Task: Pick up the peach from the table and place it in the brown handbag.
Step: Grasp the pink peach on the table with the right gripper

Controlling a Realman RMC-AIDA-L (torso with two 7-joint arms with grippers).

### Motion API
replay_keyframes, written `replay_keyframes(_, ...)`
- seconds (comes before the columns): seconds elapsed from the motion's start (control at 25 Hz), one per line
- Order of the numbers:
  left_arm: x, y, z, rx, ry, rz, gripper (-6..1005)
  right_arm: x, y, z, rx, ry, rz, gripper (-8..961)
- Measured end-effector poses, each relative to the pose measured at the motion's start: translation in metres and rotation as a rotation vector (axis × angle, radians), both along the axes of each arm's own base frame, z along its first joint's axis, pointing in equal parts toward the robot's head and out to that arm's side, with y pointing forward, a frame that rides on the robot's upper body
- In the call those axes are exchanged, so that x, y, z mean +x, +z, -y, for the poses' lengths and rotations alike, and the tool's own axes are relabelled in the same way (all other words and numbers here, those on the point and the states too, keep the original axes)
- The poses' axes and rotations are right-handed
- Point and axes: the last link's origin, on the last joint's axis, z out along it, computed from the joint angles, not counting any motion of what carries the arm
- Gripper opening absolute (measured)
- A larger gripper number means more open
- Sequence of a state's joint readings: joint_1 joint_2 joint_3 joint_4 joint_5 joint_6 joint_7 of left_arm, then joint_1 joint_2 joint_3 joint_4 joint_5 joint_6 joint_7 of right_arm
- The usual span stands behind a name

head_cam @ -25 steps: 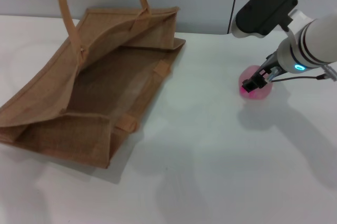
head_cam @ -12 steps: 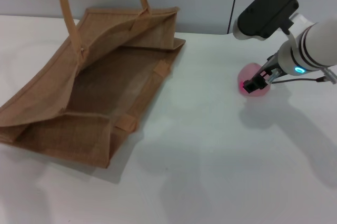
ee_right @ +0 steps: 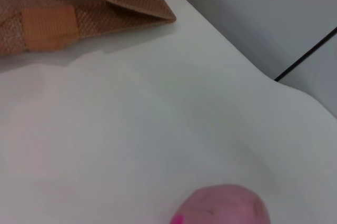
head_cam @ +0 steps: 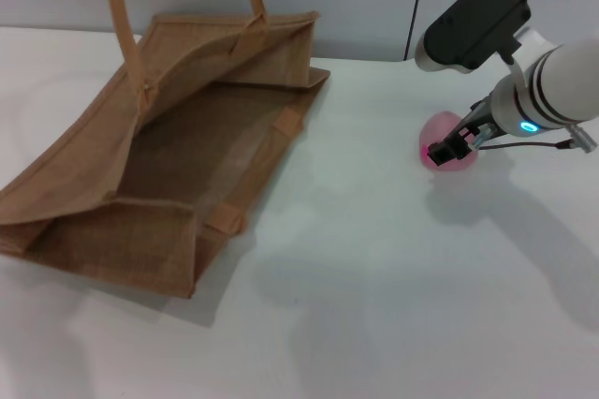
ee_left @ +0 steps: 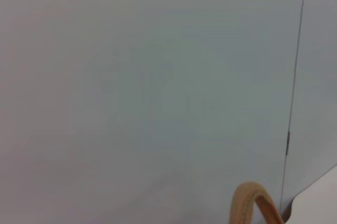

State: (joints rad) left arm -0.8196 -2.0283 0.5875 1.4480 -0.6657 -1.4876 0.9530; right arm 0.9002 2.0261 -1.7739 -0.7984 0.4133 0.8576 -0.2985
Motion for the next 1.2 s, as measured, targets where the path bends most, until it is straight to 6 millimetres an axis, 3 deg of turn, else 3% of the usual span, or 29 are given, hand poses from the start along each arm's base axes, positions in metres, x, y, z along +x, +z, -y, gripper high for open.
replay_keyframes(1.2, 0.004, -0.002, -0.001, -0.009, -0.008, 0.002, 133, 0.011, -0.009, -0.002, -0.025, -0.004, -0.037, 851)
